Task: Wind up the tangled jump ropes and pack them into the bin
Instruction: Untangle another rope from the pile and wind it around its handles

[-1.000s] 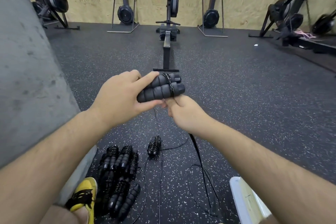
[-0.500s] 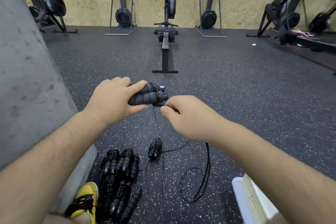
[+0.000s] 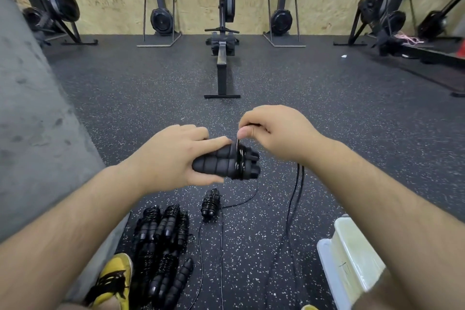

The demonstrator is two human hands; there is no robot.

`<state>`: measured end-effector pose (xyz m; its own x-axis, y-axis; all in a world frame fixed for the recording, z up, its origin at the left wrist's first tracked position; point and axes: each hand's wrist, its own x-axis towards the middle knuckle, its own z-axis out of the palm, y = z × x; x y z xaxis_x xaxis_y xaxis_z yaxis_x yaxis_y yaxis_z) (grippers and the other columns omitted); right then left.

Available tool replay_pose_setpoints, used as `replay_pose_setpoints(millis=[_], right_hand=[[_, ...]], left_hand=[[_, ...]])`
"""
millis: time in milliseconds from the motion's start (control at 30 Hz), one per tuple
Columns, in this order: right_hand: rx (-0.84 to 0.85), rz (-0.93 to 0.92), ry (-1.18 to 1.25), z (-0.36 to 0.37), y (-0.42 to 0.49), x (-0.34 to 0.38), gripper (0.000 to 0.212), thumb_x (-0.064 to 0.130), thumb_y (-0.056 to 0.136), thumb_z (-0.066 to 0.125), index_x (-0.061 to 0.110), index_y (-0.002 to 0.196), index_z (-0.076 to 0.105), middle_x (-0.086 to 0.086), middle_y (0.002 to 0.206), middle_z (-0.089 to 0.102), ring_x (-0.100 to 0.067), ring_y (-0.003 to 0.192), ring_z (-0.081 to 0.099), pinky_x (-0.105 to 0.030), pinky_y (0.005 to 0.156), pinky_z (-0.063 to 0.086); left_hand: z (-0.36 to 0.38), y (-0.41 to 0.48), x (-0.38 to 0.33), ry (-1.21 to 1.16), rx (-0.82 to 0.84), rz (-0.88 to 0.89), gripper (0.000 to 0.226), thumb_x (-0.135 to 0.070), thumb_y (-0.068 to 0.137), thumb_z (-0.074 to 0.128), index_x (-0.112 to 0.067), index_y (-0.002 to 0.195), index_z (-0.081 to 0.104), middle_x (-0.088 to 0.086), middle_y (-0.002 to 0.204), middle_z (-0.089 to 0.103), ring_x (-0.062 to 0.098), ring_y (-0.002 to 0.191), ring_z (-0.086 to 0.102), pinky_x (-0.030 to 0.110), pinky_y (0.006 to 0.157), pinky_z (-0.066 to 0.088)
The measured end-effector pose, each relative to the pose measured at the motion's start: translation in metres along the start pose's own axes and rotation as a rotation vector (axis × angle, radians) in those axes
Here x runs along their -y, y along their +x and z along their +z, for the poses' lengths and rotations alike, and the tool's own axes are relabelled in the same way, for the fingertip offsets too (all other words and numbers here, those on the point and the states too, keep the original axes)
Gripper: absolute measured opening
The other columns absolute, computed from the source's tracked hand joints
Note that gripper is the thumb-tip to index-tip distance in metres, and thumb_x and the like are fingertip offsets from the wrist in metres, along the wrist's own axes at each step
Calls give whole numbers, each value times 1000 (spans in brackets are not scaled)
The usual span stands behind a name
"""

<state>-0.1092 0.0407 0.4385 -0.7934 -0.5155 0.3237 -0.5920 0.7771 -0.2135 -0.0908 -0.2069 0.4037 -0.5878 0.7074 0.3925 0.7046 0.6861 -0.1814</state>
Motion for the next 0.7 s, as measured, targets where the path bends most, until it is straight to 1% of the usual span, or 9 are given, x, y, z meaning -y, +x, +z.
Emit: replay_pose_setpoints(millis=[133, 233, 300, 367, 400, 467, 533, 600, 700], right_hand=[[-18, 67, 351, 4, -5, -12, 20, 31, 99, 57, 36, 81, 64, 19, 71, 61, -1, 68, 52, -28, 70, 43], [6, 112, 541, 12, -7, -8, 25, 28, 101, 54, 22, 79, 63, 13, 69, 55, -6, 65, 48, -28, 66, 41], [44, 162, 704, 12, -9, 4, 17, 11, 98, 54, 7, 82, 58, 0, 76, 52, -7, 64, 50, -23, 63, 43], [112, 207, 706, 17, -8, 15, 27, -11, 93, 50, 10, 76, 52, 3, 74, 51, 6, 57, 51, -11, 57, 42], [129, 236, 687, 23, -10, 22, 36, -12, 94, 49, 17, 72, 50, 8, 72, 51, 9, 55, 51, -6, 55, 38], [163, 310, 637, 36, -16, 29, 35, 5, 99, 49, 26, 71, 48, 9, 70, 49, 3, 60, 51, -10, 57, 39], [187, 343, 615, 44, -17, 42, 32, 18, 104, 42, 24, 73, 49, 5, 70, 50, -11, 65, 49, -22, 60, 40], [142, 290, 583, 48, -15, 52, 29, 23, 106, 37, 25, 81, 51, 4, 71, 52, -11, 61, 47, -26, 57, 39], [123, 251, 525, 42, -15, 62, 24, 30, 106, 37, 24, 97, 59, 4, 79, 59, -14, 71, 56, -32, 67, 46]], left_hand=[[-14, 0, -18, -123, -73, -20, 72, -72, 86, 55, -22, 137, 58, -6, 88, 55, 18, 80, 55, 34, 74, 46], [-24, 0, -27, -209, -72, -94, 71, -69, 82, 58, -30, 141, 51, -11, 94, 56, 13, 89, 55, 30, 79, 45], [-28, -2, -28, -249, -72, -136, 71, -69, 80, 58, -35, 142, 46, -15, 97, 55, 9, 94, 54, 28, 81, 44], [-29, -3, -24, -228, -95, -165, 75, -71, 81, 56, -33, 145, 45, -17, 100, 54, 7, 96, 53, 27, 82, 43], [-29, -3, -22, -207, -116, -187, 77, -73, 82, 55, -31, 146, 45, -16, 101, 54, 7, 97, 53, 27, 83, 43], [-26, -4, -17, -170, -152, -236, 78, -73, 82, 55, -29, 146, 47, -13, 101, 55, 10, 97, 54, 26, 81, 41], [-22, -5, -11, -130, -174, -267, 77, -71, 82, 55, -28, 145, 49, -8, 100, 57, 16, 96, 56, 29, 79, 42], [-20, -5, -4, -102, -187, -303, 75, -71, 82, 53, -28, 144, 51, -5, 98, 57, 22, 93, 58, 34, 77, 47], [-19, -6, 8, -44, -191, -362, 73, -72, 82, 49, -28, 141, 52, -2, 92, 55, 26, 87, 58, 39, 72, 50]])
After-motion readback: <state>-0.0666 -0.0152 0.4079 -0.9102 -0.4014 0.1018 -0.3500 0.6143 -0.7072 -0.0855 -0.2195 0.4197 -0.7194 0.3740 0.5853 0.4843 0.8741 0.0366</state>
